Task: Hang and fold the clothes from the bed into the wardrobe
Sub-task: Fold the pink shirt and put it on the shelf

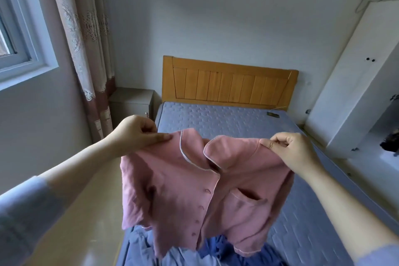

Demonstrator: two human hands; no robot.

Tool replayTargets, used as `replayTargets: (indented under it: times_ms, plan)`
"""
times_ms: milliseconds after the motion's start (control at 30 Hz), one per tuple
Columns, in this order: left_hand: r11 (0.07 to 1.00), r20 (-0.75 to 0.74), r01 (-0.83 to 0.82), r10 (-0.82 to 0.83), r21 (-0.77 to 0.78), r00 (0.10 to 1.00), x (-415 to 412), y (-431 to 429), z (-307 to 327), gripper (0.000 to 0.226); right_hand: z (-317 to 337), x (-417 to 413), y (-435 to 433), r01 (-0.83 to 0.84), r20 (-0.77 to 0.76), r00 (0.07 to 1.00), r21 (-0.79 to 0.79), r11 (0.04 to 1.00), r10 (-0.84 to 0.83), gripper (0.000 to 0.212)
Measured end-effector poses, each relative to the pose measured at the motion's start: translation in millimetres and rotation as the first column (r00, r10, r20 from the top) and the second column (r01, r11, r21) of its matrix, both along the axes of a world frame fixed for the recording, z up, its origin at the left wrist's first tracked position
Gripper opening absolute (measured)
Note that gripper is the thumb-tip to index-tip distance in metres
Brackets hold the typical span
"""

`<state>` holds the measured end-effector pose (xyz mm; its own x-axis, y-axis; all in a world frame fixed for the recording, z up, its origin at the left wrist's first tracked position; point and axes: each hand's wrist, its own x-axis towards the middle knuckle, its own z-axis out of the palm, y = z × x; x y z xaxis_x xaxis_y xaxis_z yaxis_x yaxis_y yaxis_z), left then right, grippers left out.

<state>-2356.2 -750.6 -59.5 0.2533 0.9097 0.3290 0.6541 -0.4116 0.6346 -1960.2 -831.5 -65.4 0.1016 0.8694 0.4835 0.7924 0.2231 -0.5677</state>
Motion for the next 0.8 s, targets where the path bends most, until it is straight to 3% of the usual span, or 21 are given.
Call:
replayTargets:
  times_ms: [267,433,800]
  plan:
    - [0.999,0.007,0.022,-0.022,0.038,1.0,20,-105,-16,0.033,-15,22,-94,-0.142,-0.144,0.982,-0.143,0.979,0.122,0.033]
    - [0.999,-0.015,-0.03,0.03,0.032,0.999,36,-190,-36,0.051,-26,55,-166,-0.188,-0.129,0.977,-0.158,0.969,0.168,0.036]
    - [0.995,-0.046,-0.082,0.079,-0.059,0.996,75,-286,-63,0.05,-48,96,-248,-0.169,-0.17,0.976,-0.209,0.963,0.134,0.044]
